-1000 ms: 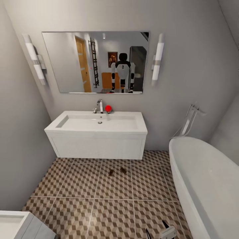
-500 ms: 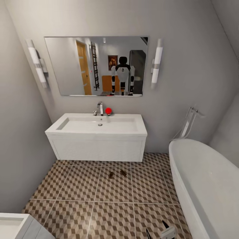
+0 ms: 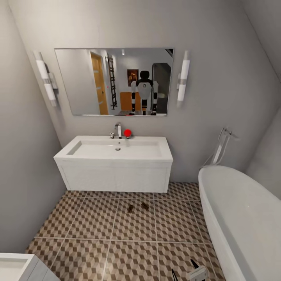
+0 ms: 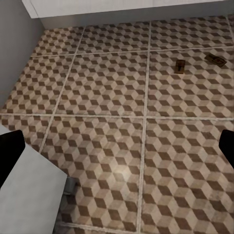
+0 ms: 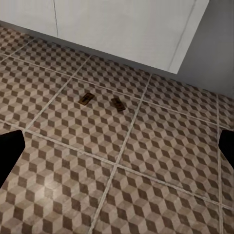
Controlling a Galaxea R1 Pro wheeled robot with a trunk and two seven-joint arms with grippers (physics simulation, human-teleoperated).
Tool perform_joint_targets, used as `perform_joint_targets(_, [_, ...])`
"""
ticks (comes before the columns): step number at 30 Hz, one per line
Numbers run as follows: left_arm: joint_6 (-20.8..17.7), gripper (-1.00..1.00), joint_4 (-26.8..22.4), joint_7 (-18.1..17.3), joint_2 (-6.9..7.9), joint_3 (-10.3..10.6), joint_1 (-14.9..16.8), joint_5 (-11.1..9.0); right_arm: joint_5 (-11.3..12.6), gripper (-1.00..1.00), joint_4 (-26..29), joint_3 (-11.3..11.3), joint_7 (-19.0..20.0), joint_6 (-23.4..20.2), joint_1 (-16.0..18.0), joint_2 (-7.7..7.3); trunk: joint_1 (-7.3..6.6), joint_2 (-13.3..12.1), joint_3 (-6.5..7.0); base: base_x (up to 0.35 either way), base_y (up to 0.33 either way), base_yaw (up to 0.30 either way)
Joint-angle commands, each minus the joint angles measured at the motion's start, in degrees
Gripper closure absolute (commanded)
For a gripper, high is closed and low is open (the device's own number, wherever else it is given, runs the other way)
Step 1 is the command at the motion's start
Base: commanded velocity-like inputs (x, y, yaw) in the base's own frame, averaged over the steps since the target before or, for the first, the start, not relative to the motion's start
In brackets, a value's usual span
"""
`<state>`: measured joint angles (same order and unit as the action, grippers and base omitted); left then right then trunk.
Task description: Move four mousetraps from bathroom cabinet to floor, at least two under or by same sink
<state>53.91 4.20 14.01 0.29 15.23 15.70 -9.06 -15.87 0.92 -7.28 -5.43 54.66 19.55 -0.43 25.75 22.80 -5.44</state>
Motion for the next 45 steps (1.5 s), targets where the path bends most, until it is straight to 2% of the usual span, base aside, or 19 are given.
perform_joint_targets(1, [0.29,-1.0,0.19,-0.04,-0.03,0.5,0.1,-0.52,-0.21,-1.0,-0.04,-0.45,-0.58,0.1,0.05,-0.01,0.04,0.12,-0.09,0.0,0.0,0.0])
perform_joint_targets(24, [0.32,-1.0,0.2,-0.13,-0.11,0.5,0.1,-0.52,-0.21,-1.0,-0.04,-0.45,-0.63,0.1,0.05,-0.07,0.04,0.12,0.06,-0.005,0.0,0.0])
perform_joint_targets(45, [0.28,-1.0,0.27,-0.13,-0.11,0.5,0.1,-0.52,-0.21,-1.0,-0.04,-0.45,-0.63,0.1,0.05,-0.1,0.04,0.12,0.06,-0.291,0.0,0.0])
